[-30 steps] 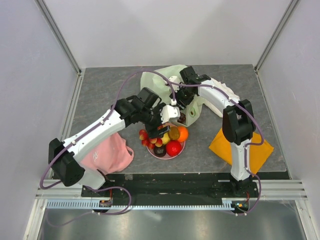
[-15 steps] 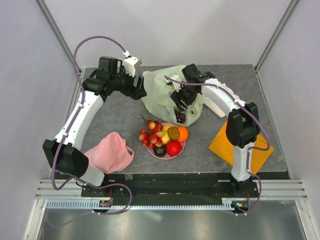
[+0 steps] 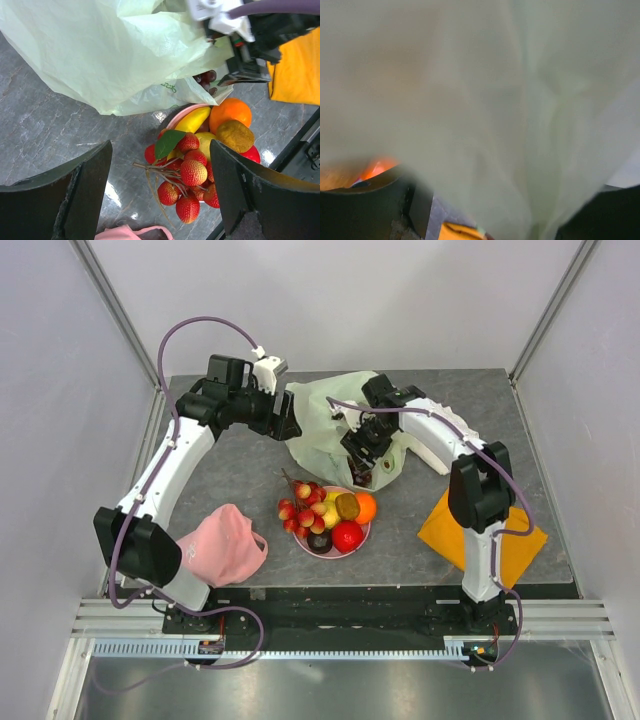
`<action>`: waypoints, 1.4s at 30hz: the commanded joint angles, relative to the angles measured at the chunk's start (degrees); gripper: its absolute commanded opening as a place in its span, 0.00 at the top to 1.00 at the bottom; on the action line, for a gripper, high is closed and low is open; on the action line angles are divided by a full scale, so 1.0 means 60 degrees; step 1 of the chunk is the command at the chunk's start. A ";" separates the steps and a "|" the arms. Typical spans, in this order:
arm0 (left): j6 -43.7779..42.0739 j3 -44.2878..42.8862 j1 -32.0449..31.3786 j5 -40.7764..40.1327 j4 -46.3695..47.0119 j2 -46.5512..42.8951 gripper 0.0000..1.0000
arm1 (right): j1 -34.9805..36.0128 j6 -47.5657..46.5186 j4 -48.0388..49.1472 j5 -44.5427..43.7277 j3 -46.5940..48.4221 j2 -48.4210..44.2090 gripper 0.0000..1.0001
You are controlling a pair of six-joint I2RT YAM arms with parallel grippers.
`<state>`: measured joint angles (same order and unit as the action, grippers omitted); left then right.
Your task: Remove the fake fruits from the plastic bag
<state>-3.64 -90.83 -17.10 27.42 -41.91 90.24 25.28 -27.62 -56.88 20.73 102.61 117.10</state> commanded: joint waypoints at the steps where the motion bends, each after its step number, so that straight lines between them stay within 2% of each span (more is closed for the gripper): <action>1: 0.0094 -0.0199 0.0023 -0.0072 -0.0075 -0.0493 0.16 | 0.0020 0.0120 0.0150 0.0353 0.0652 0.0829 0.32; 9: 0.0035 0.0035 0.0184 -0.0278 -0.0061 -0.0684 0.16 | 0.0006 -0.0055 -0.0012 0.0441 0.0492 0.0831 0.34; 10: 0.0035 0.0035 0.0199 -0.0278 -0.0046 -0.0684 0.16 | 0.0006 -0.0084 0.0017 0.0557 0.0419 0.0801 0.47; 12: 0.0035 -0.0009 0.0214 -0.0278 -0.0017 -0.0684 0.16 | 0.0020 -0.0056 -0.0026 0.0632 0.0403 0.0830 0.62; 13: 0.0035 -0.0023 0.0228 -0.0278 -0.0031 -0.0698 0.16 | 0.0020 0.0032 -0.0070 0.0603 0.0476 0.0830 0.74; 16: 0.0006 -0.0067 0.0228 -0.0278 -0.0017 -0.0742 0.16 | 0.0020 -0.0302 -0.0567 0.0486 0.1046 0.0480 0.85; 20: 0.0006 -0.0199 0.0228 -0.0292 0.0012 -0.0786 0.16 | 0.0006 -0.0700 -0.1460 0.0193 0.2043 -0.0251 0.88; 24: -0.0009 -0.0345 0.0272 -0.0395 0.0129 -0.0772 0.16 | -0.0009 -0.0612 -0.1462 0.0104 0.2293 -0.0970 0.88; 27: 0.0020 -0.0448 0.0316 -0.0410 0.0173 -0.0699 0.16 | 0.0020 -0.0772 -0.1462 0.0090 0.1783 -0.1425 0.87; 30: 0.0181 -0.0463 0.0316 -0.0001 0.0203 -0.0611 0.16 | -0.0009 -0.1109 -0.1462 -0.0538 0.0772 -0.1674 0.87; 33: 0.0459 -0.0404 0.0316 0.0352 0.0305 -0.0392 0.16 | -0.0155 -0.1024 -0.0761 -0.0555 -0.0341 -0.1967 0.87; 36: 0.0518 -0.0565 0.0331 0.0410 0.0320 -0.0201 0.16 | -0.0185 -0.0832 -0.0553 -0.0598 -0.0199 -0.2026 0.87; 38: 0.0460 -0.0697 0.0316 0.1254 0.0393 -0.0113 0.15 | -0.0214 -0.0875 -0.0554 -0.0701 -0.0168 -0.2085 0.87; 40: 0.0329 -0.0886 0.0273 0.2004 0.0510 0.0280 0.12 | -0.0214 -0.0993 -0.0466 -0.0731 -0.0416 -0.2056 0.86; 41: 0.0169 -0.0960 0.0214 0.2036 0.0554 0.0500 0.03 | -0.0214 -0.0964 -0.0466 -0.0687 -0.0460 -0.2012 0.86; 42: 0.0037 -0.1048 0.0199 0.1993 0.0598 0.0691 0.01 | -0.0214 -0.0891 -0.0466 -0.0614 -0.0504 -0.1939 0.86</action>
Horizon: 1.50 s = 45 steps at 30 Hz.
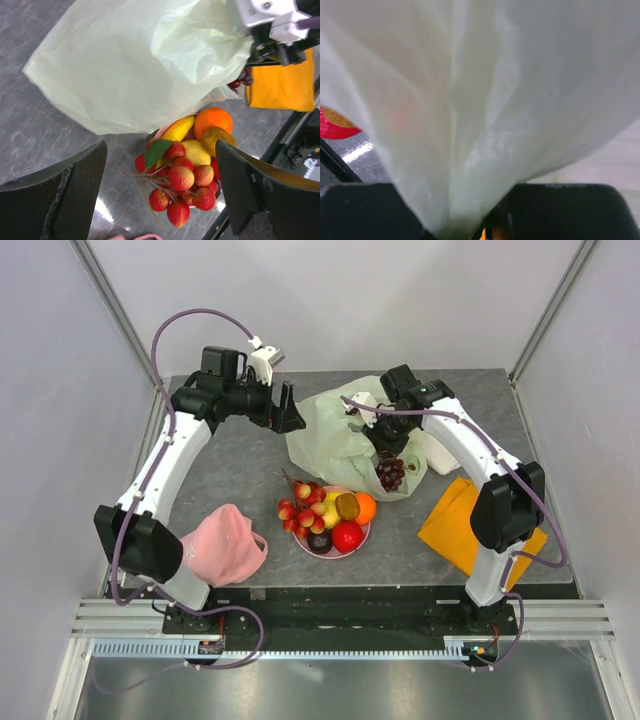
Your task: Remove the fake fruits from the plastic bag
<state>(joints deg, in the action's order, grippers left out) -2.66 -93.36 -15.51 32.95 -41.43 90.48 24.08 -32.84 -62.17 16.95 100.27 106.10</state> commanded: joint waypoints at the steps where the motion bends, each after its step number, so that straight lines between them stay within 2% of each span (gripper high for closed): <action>1: -0.0274 -0.0757 -0.0081 0.0998 0.0663 0.1059 0.01 | -0.0014 0.0125 0.0445 0.0205 -0.0115 0.0025 0.86; 6: -0.0320 -0.0904 -0.0169 0.1656 0.1718 0.1634 0.01 | -0.0014 0.0478 0.0518 0.0529 0.0119 0.0216 0.85; 9: -0.0159 -0.1532 -0.0578 0.1248 0.1384 0.2321 0.01 | -0.0028 0.0478 0.0504 0.0500 0.0266 0.0202 0.85; 14: 0.0674 -0.2456 -0.1076 0.1553 0.1514 0.3274 0.02 | -0.0014 0.0493 0.0503 0.0573 0.0324 0.0275 0.85; 17: 0.0604 -0.2720 -0.1180 0.2140 0.1529 0.3743 0.22 | -0.0028 0.0508 0.0504 0.0617 0.0368 0.0363 0.85; 18: 0.0546 -0.2750 -0.1180 0.2082 0.1456 0.3845 0.74 | -0.0028 0.0537 0.0504 0.0617 0.0427 0.0392 0.85; 19: 0.0531 -0.2794 -0.1166 0.1139 0.1398 0.3919 0.98 | -0.0014 0.0537 0.0475 0.0574 0.0471 0.0407 0.85; 23: 0.0690 -0.2868 -0.0568 -0.0318 0.1455 0.3949 0.98 | -0.0043 0.0216 0.0066 0.0340 0.0632 0.0158 0.85; 29: 0.0838 -0.3174 0.0211 -0.1169 0.1558 0.4226 0.98 | -0.0277 -0.0020 -0.0463 0.0353 0.0749 -0.0706 0.86; 34: 0.0881 -0.3746 0.0212 -0.1244 0.1602 0.4608 0.98 | -0.0263 0.0082 -0.0785 0.1260 0.1524 -0.1087 0.86; 36: 0.0868 -0.3935 0.0212 -0.1243 0.1646 0.4710 0.99 | -0.0248 0.0126 -0.0829 0.2094 0.2051 -0.1233 0.86; 38: 0.0736 -0.4155 0.0226 -0.1346 0.1632 0.4783 0.90 | -0.0248 0.0214 -0.0902 0.2708 0.2737 -0.1350 0.88; 39: 0.0663 -0.4243 0.0241 -0.1346 0.1632 0.4784 0.80 | -0.0161 0.0215 -0.0946 0.2857 0.2988 -0.1395 0.88; 40: 0.0604 -0.4317 0.0284 -0.1303 0.1632 0.4798 0.58 | -0.0131 0.0244 -0.0947 0.2931 0.3179 -0.1468 0.88; 43: 0.0589 -0.4625 0.0372 -0.1273 0.1588 0.4609 0.31 | 0.0015 0.0405 -0.1136 0.3195 0.4087 -0.1629 0.88; 45: 0.0545 -0.4742 0.0431 -0.1171 0.1544 0.4303 0.27 | 0.0088 0.0667 -0.1254 0.3472 0.4761 -0.1673 0.89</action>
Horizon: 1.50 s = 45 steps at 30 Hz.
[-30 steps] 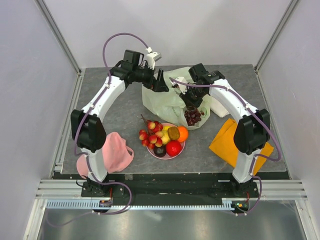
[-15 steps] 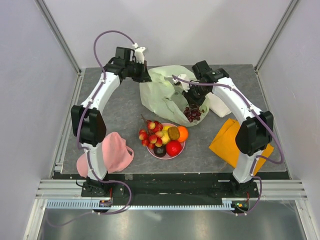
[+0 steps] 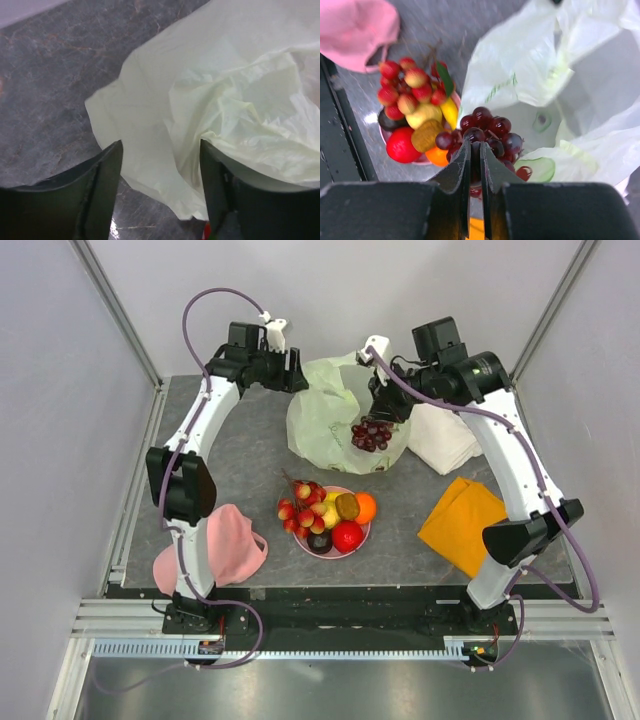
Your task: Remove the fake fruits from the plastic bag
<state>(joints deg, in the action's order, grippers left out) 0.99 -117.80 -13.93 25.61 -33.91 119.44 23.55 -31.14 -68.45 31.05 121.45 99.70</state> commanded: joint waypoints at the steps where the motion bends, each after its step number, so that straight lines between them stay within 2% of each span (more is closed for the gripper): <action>1: -0.0078 -0.0670 0.0198 0.0112 0.0276 -0.0642 0.25 | 0.0220 0.0486 -0.0194 0.1197 0.1393 -0.0620 0.89; 4: -0.0136 -0.0611 0.0286 0.0361 0.0203 -0.1139 0.23 | 0.0425 0.1028 0.0302 0.1285 0.1439 -0.0854 0.90; 8: -0.0137 -0.0130 0.0286 0.0362 0.0173 -0.1843 0.23 | 0.0469 0.1555 0.2028 0.1255 -0.0198 -0.1527 0.93; 10: -0.0151 0.0076 0.0286 0.0289 0.0057 -0.2151 0.23 | 0.0498 0.2037 0.2310 0.1780 -0.0290 -0.1529 0.93; 13: -0.0648 0.0487 0.0286 -0.0238 -0.0104 -0.2810 0.23 | 0.0689 0.2434 0.2413 0.2163 0.0002 -0.1368 0.93; 21: -0.1220 0.1439 0.0359 -0.0854 -0.0222 -0.4289 0.23 | 0.1538 0.2904 0.2575 0.2691 -0.0524 -0.1631 0.93; 27: -0.1265 0.1820 0.0389 -0.1045 -0.0251 -0.4657 0.23 | 0.2138 0.2802 0.2370 0.2692 -0.1695 -0.2100 0.93; 37: -0.1235 0.2610 0.0403 -0.0957 -0.0164 -0.5316 0.24 | 0.2286 0.3006 0.2559 0.2706 -0.3701 -0.2510 0.93; 45: -0.1250 0.3051 0.0403 -0.0869 -0.0120 -0.5492 0.25 | 0.2286 0.3387 0.2897 0.2882 -0.4333 -0.2437 0.93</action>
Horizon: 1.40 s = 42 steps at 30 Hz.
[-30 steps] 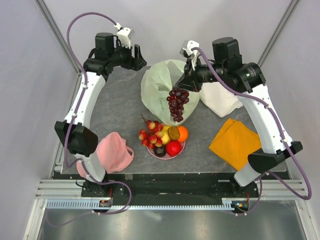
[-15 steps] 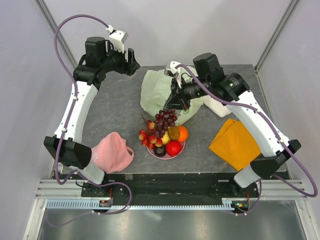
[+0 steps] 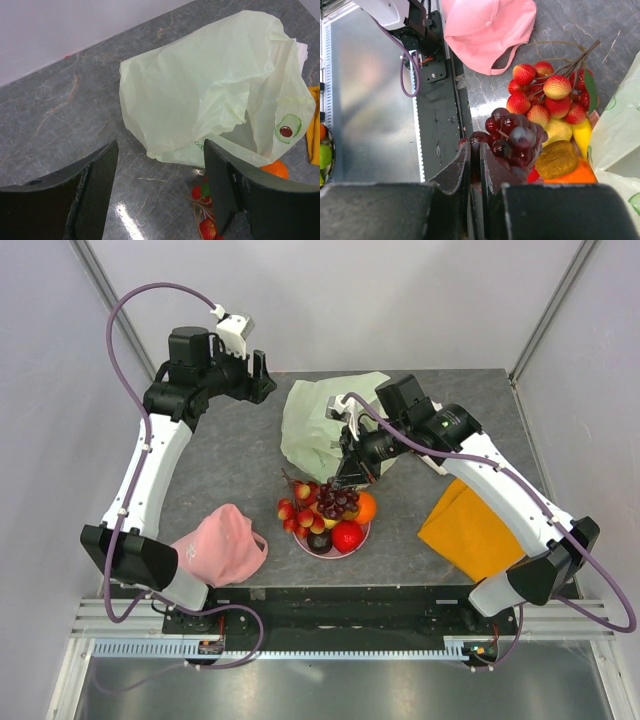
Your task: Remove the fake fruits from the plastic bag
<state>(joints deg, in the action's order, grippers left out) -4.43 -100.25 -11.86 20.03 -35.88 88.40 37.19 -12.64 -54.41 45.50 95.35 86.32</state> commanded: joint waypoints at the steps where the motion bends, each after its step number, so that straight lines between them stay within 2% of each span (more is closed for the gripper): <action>1: -0.0346 0.0140 0.0057 0.0060 0.0223 -0.0290 0.25 | 0.0013 0.0320 0.0544 0.0489 0.0103 -0.0150 0.92; 26: -0.0361 0.0243 0.0057 0.0133 0.0281 -0.0012 0.25 | 0.0013 0.0320 -0.0306 0.0884 0.0002 0.0218 0.92; 31: -0.0302 0.0316 0.0057 0.0221 0.0267 0.0018 0.26 | -0.0017 0.0466 -0.0044 0.1147 -0.0671 0.0232 0.92; 42: -0.0346 0.0433 0.0057 0.0265 0.0267 -0.0100 0.26 | -0.0295 0.0569 0.0148 0.1236 -0.0321 0.1241 0.93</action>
<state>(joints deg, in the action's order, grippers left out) -4.51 -97.73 -11.86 20.12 -35.88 88.51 36.12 -10.20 -55.66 50.61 90.78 92.42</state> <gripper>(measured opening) 0.745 0.141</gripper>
